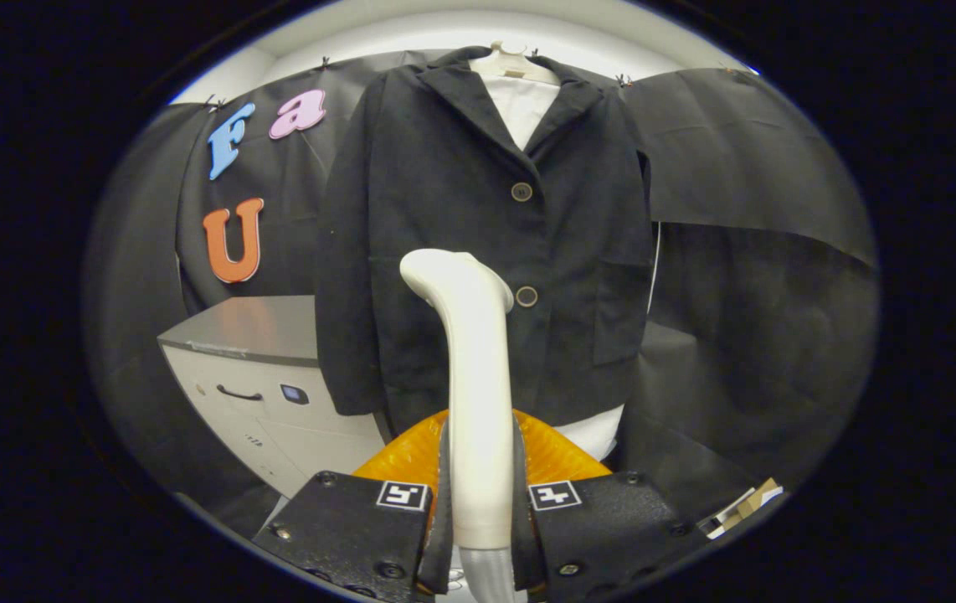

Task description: Iron the clothes twice with a garment steamer, once on the left side and once on the right side.

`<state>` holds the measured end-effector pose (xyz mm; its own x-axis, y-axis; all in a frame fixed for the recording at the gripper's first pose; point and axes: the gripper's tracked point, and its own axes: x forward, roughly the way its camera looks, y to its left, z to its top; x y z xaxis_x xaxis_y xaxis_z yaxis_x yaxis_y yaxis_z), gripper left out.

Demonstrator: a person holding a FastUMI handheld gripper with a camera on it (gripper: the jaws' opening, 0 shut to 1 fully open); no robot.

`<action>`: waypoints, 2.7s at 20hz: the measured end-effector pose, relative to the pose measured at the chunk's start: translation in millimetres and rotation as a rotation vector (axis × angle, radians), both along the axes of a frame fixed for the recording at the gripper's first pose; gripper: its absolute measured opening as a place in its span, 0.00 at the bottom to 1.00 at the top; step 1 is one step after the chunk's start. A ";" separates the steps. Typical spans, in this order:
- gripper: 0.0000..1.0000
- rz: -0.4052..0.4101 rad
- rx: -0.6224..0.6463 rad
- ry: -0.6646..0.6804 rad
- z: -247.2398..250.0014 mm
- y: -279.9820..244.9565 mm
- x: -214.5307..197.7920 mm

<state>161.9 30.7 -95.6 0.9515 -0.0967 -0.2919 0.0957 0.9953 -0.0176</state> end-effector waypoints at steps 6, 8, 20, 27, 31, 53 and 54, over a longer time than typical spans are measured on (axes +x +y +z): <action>0.31 -0.012 0.004 0.050 -33.5 -6.2 -5.9; 0.31 -0.011 0.010 0.076 -47.0 -6.1 -8.2; 0.31 -0.004 0.011 0.208 -115.5 -10.8 -20.0; 0.31 0.033 0.043 0.139 -60.3 -7.6 -35.1; 0.30 0.060 0.092 0.038 1.1 -10.7 -45.0; 0.31 -0.090 0.212 -0.416 253.9 -153.4 17.6; 0.30 -0.095 0.207 -0.425 261.7 -157.8 26.6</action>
